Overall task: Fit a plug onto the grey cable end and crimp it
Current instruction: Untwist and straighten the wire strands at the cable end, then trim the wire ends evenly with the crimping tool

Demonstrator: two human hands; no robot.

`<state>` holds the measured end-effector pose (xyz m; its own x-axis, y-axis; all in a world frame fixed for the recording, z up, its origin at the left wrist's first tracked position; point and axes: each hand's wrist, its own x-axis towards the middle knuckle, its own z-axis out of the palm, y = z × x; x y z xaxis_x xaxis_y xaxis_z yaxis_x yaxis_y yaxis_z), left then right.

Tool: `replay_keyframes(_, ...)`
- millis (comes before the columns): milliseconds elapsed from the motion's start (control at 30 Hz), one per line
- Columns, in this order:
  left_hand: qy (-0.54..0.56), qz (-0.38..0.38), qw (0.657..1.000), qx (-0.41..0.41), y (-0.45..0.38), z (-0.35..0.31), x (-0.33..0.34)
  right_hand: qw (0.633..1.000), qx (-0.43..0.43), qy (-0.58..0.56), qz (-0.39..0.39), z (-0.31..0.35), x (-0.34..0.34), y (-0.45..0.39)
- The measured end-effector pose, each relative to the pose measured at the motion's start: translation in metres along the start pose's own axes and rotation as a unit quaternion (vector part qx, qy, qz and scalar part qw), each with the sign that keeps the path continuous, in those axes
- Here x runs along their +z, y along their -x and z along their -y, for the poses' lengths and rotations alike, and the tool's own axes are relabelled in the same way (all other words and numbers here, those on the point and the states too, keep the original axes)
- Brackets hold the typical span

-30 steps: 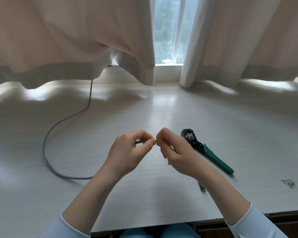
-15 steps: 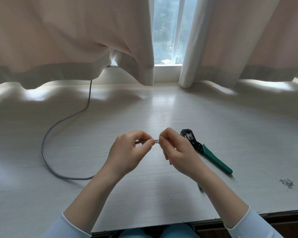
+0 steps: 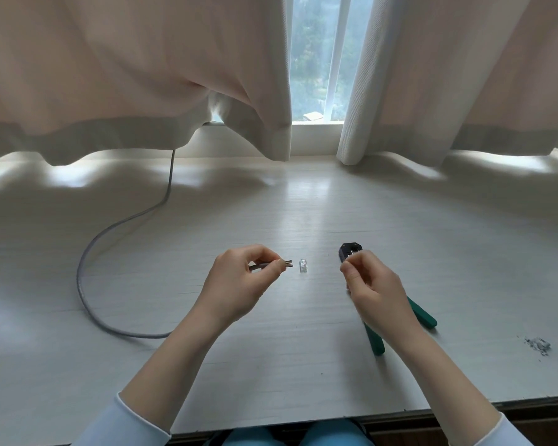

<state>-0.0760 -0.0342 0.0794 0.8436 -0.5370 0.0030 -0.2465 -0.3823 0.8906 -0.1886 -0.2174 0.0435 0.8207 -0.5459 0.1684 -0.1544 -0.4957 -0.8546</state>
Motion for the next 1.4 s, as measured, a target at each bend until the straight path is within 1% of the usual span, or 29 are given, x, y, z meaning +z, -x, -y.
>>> replay_keyframes(133,0.014,0.004,1.000,-0.009,-0.001,0.000,-0.001,0.993,-0.001,0.110,-0.041,-0.013,-0.008,0.000)
replay_keyframes(300,0.014,0.008,1.000,-0.011,-0.001,0.000,-0.002,0.987,0.015,0.144,-0.072,-0.020,-0.015,0.000)
replay_keyframes(367,0.010,0.007,1.000,-0.012,-0.001,0.000,-0.002,0.972,0.044,0.216,-0.077,-0.022,-0.018,0.000)
replay_keyframes(400,0.010,0.006,1.000,-0.013,-0.002,0.000,-0.002,0.958,0.084,0.267,-0.060,-0.023,-0.020,0.000)
replay_keyframes(467,0.013,0.003,1.000,-0.017,-0.002,0.001,-0.002,0.925,0.162,0.344,0.000,-0.026,-0.025,0.000)
replay_keyframes(567,0.018,0.004,1.000,-0.023,-0.002,0.001,-0.002,0.895,0.197,0.395,0.074,-0.034,-0.027,0.005)
replay_keyframes(633,0.025,0.004,0.999,-0.025,-0.002,0.001,-0.002,0.883,0.206,0.408,0.105,-0.040,-0.026,0.010)
replay_keyframes(733,0.026,0.002,0.999,-0.024,-0.002,0.001,-0.002,0.875,0.208,0.421,0.115,-0.047,-0.024,0.015)
replay_keyframes(867,0.024,0.002,0.999,-0.022,-0.002,0.002,-0.003,0.880,0.228,0.405,0.096,-0.053,-0.022,0.014)
replay_keyframes(1033,0.020,0.005,1.000,-0.018,-0.003,0.002,-0.004,0.885,0.227,0.401,0.063,-0.054,-0.020,0.011)
replay_keyframes(1233,0.021,0.002,1.000,-0.016,-0.003,0.001,-0.004,0.904,0.232,0.357,0.035,-0.055,-0.022,0.006)
replay_keyframes(1400,0.019,0.004,1.000,-0.011,-0.003,0.001,-0.004,0.915,0.248,0.316,0.027,-0.051,-0.023,0.004)
